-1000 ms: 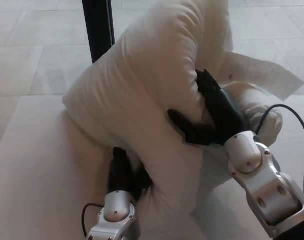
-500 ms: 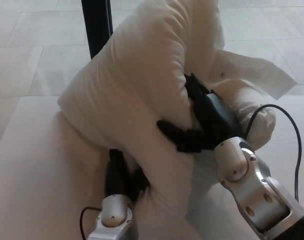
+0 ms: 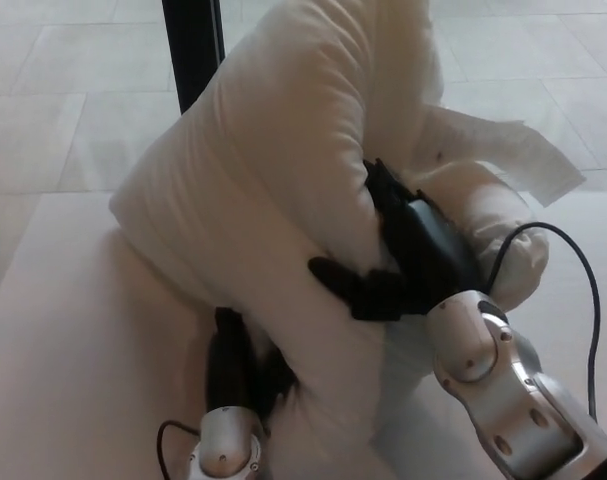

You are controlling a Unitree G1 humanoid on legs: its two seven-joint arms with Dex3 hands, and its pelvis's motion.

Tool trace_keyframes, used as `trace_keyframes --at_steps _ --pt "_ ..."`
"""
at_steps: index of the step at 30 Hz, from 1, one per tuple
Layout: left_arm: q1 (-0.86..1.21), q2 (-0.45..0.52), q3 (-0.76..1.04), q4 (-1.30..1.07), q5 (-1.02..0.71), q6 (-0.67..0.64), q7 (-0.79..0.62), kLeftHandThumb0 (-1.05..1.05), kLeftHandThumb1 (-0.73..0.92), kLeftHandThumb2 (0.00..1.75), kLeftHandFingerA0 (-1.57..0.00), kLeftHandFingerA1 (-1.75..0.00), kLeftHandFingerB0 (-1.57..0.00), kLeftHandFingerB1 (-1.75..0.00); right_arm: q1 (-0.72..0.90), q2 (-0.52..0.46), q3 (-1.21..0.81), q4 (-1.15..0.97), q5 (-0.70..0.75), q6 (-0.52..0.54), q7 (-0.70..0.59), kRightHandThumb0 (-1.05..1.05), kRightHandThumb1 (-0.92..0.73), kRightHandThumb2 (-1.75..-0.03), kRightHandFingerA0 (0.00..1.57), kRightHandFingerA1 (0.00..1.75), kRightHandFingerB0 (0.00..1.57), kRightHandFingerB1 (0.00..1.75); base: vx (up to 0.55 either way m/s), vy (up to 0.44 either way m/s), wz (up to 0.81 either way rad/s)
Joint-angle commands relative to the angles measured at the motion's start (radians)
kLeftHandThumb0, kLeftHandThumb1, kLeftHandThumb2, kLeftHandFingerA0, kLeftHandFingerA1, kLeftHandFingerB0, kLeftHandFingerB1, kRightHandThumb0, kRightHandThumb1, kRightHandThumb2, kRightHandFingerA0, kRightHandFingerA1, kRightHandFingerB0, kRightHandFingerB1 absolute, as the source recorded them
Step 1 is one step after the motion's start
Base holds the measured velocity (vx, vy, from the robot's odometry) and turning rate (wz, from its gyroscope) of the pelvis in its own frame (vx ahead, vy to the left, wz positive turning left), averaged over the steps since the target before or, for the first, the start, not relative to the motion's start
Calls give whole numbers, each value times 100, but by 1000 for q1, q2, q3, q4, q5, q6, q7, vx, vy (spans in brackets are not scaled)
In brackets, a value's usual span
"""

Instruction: The robot uses its left hand to press on the left side of the pillow kept in the middle of the desk and uses its right hand to lift up and the right side of the pillow and turn it over

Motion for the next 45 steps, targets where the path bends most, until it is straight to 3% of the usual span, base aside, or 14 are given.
trace_keyframes --at_steps 1,12,19,29,31,32,33,34,35,36,38,42,43,45 --pt "241 -171 -28 -222 -183 325 3 -56 62 60 -48 -75 -4 -25 202 95 -370 -230 559 184 298 -47 -68 -60 60 67 36 33 0 0 0" --pt "283 325 399 -535 -484 489 -176 -75 49 81 -21 -60 0 0 135 -289 -987 -100 697 318 403 -62 -64 -59 32 47 30 30 0 0 0" --pt "308 555 651 -500 -599 554 -244 -67 42 79 -38 -65 -3 -45 252 -347 -1181 16 695 276 393 -63 -50 -81 26 54 16 40 0 0 0" --pt "276 639 787 -406 -625 524 -276 -86 42 80 -43 -71 -10 -70 306 -441 -1313 149 696 266 435 -86 -53 -94 20 55 3 43 0 0 0" --pt "289 658 823 -382 -631 513 -305 -75 48 54 -37 -72 -11 -73 322 -480 -1365 187 705 253 453 -85 -68 -60 19 48 8 36 0 0 0" --pt "305 671 841 -376 -624 514 -307 -76 47 55 -44 -71 -10 -81 342 -490 -1386 204 690 197 447 -41 -30 -96 2 52 0 51 0 0 0" --pt "306 673 856 -368 -625 522 -293 -80 43 54 -51 -71 -11 -92 352 -500 -1407 215 691 183 449 -85 -68 -61 11 47 6 34 0 0 0" --pt "315 680 883 -351 -623 531 -274 -86 43 54 -58 -75 -12 -107 371 -520 -1452 235 698 174 448 -88 -55 -96 6 52 3 31 0 0 0" --pt "349 695 930 -325 -650 545 -297 -104 30 71 -58 -94 -50 -103 385 -556 -1502 297 690 154 419 -89 -59 -100 12 54 4 20 0 0 0" --pt "397 719 986 -290 -691 580 -338 -96 20 67 -72 -89 -36 -123 410 -598 -1547 395 670 94 394 -93 -79 -64 11 50 3 35 0 0 0" --pt "428 742 1028 -223 -701 609 -364 -86 11 58 -86 -96 -35 -130 439 -628 -1580 480 666 43 392 -90 -62 -106 10 57 0 19 0 0 0" --pt "496 735 1057 -113 -661 585 -396 -87 12 53 -59 -110 -16 -147 470 -664 -1642 646 659 -6 302 -84 -81 -65 17 51 0 29 0 0 0" --pt "529 704 1045 -61 -622 529 -416 -95 15 57 -50 -117 -18 -149 497 -641 -1675 690 669 -63 270 -87 -66 -92 62 105 0 17 0 0 0" --pt "576 674 1018 -15 -575 476 -451 -101 18 68 -57 -116 -40 -132 511 -602 -1724 739 699 -123 231 -86 -82 -63 11 85 0 41 0 0 0"
